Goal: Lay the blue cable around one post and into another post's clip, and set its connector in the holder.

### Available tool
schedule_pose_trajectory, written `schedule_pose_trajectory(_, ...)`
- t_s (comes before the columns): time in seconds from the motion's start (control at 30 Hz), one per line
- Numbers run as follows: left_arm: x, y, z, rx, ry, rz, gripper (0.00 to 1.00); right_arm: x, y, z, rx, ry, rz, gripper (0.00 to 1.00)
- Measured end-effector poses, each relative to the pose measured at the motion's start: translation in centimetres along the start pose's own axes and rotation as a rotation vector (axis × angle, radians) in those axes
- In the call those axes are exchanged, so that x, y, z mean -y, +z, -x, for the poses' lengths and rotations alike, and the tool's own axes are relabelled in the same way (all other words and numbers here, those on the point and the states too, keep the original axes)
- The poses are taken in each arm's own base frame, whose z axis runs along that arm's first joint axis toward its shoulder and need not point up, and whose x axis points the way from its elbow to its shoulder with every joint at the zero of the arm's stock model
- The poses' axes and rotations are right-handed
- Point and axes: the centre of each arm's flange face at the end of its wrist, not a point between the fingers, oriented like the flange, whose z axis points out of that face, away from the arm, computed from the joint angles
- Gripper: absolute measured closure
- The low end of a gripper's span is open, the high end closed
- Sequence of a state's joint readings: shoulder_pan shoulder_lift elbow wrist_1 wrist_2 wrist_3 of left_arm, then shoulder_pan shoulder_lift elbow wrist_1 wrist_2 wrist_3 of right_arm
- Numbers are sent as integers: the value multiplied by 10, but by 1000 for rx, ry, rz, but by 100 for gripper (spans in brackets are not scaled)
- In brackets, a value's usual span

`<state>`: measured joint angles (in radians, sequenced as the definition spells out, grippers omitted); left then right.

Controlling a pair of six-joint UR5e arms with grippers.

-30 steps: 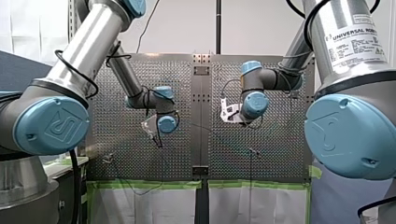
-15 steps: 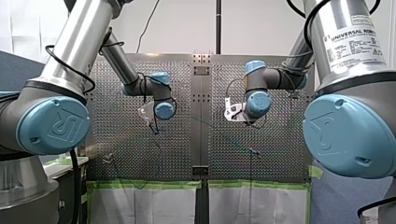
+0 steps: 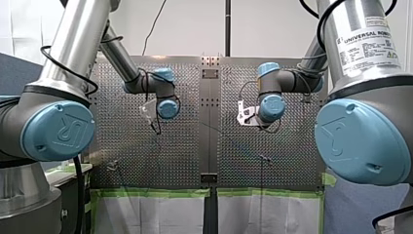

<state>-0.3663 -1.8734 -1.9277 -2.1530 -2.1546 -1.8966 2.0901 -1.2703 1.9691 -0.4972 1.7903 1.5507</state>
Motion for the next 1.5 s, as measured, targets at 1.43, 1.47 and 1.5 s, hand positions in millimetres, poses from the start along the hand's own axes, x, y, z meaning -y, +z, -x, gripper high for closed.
schedule_pose_trajectory(1.43, -13, 1, 103, 87, 49, 29, 100, -5, 2, -5, -13, 9, 9, 0)
schedule_pose_trajectory(1.47, -14, 1, 108, 93, 47, 29, 100, -5, 2, -5, -13, 9, 10, 0)
schedule_pose_trajectory(1.5, -14, 0, 111, 99, 44, 29, 100, -6, 2, -5, -14, 9, 10, 0)
